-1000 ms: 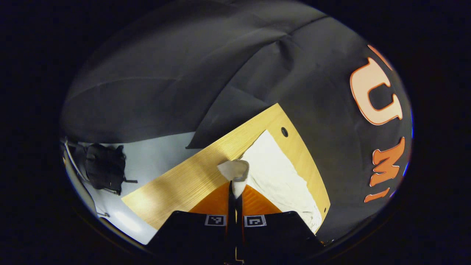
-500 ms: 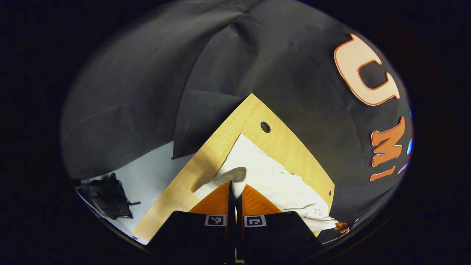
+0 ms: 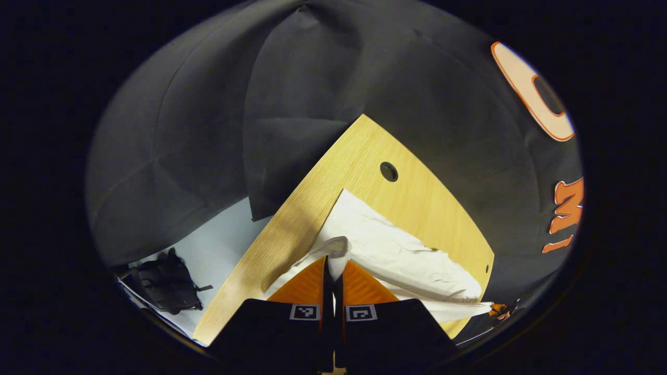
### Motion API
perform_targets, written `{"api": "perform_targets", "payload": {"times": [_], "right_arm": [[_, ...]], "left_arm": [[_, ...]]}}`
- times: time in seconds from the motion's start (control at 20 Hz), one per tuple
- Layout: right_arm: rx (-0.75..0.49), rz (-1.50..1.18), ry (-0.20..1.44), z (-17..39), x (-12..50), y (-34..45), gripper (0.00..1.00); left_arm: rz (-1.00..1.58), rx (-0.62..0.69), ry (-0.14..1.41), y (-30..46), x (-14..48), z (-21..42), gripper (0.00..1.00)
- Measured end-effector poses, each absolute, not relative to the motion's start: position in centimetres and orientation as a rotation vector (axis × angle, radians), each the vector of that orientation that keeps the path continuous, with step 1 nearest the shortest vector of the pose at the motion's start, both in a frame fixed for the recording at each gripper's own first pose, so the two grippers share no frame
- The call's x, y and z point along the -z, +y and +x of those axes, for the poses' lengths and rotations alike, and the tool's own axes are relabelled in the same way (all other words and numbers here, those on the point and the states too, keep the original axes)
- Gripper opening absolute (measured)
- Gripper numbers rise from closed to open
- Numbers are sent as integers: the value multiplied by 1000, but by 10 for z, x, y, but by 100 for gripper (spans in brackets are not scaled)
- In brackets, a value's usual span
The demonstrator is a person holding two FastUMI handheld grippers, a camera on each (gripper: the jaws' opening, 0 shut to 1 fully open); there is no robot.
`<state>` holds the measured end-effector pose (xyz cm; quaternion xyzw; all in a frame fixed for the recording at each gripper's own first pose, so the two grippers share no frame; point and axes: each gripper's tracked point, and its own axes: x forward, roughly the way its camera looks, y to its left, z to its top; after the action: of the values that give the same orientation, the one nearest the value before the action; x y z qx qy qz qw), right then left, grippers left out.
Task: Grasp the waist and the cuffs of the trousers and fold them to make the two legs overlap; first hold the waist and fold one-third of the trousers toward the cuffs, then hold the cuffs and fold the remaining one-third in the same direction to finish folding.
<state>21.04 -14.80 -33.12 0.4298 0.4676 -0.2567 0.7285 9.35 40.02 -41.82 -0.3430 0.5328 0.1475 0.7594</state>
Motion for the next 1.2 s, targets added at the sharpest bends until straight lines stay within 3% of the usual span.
{"api": "perform_targets", "payload": {"times": [0.2, 0.6, 0.75, 0.85, 0.9, 1.0, 1.05, 1.1, 1.2], "right_arm": [[540, 914, 1095, 252, 361, -139, 2], [482, 1029, 1081, 308, 380, -126, 4], [467, 1070, 962, 329, 369, -133, 11], [473, 1076, 912, 340, 367, -138, 19], [471, 1067, 897, 340, 367, -141, 22], [459, 1019, 891, 337, 364, -144, 25], [449, 986, 900, 333, 365, -144, 27], [436, 948, 913, 329, 366, -144, 35], [420, 850, 941, 310, 368, -146, 41]], "left_arm": [[-646, -283, 1241, 403, 437, 116, 4], [-614, -312, 1219, 410, 455, 157, 7], [-580, -342, 1180, 412, 455, 168, 20], [-597, -386, 1123, 418, 451, 176, 41], [-615, -407, 1088, 420, 449, 176, 60], [-634, -420, 1059, 421, 445, 173, 70], [-629, -411, 1057, 418, 438, 172, 70], [-606, -390, 1056, 415, 428, 171, 75], [-504, -379, 1051, 420, 413, 171, 89]]}}
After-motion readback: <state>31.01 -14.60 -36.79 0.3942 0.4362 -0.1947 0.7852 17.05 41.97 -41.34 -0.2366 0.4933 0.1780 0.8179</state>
